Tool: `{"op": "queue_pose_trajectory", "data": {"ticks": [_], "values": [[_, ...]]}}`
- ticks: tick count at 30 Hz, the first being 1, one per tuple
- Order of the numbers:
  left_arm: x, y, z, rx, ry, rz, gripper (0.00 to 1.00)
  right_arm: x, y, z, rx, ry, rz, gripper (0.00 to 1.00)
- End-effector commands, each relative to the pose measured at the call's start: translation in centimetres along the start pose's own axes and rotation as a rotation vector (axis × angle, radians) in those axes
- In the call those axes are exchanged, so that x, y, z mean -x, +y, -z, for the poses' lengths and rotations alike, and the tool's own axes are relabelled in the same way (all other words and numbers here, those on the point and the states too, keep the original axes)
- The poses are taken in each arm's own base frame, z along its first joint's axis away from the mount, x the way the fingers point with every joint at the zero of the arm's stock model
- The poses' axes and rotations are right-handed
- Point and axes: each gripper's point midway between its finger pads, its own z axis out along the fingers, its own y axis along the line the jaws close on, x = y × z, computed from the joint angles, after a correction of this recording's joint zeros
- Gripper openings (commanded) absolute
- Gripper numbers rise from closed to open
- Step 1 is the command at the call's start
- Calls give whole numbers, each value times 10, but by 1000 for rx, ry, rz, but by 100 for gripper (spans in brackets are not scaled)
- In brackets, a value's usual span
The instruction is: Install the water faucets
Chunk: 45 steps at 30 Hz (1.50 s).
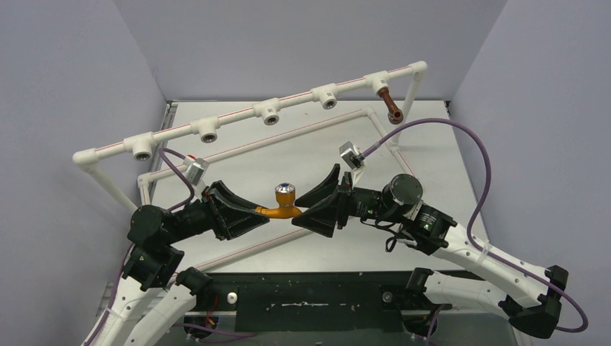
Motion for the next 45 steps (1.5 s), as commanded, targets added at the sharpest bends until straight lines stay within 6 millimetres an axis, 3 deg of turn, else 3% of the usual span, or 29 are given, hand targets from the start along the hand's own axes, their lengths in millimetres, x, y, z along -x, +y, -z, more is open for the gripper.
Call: {"op": "queue_pose_trajectory", "data": {"ticks": [1, 11, 22, 31, 34, 38, 45], "values": [[8, -7, 0, -22, -36, -28, 0, 19, 11, -4, 46, -60, 50, 60], [8, -3, -2, -11, -38, -20, 0, 16, 13, -9, 70, -45, 53, 45], [8, 2, -3, 5, -39, -9, 0, 11, 13, -10, 81, -30, 51, 44], [8, 6, -4, 16, -40, 0, 0, 8, 13, -11, 86, -16, 50, 36], [7, 7, -4, 17, -36, 3, 0, 7, 12, -12, 84, -12, 53, 26], [6, 8, -5, 19, -29, 7, 0, 9, 11, -13, 75, -15, 63, 0], [3, 11, -5, 22, -19, 9, 0, 12, 5, -12, 36, -27, 85, 0]]}}
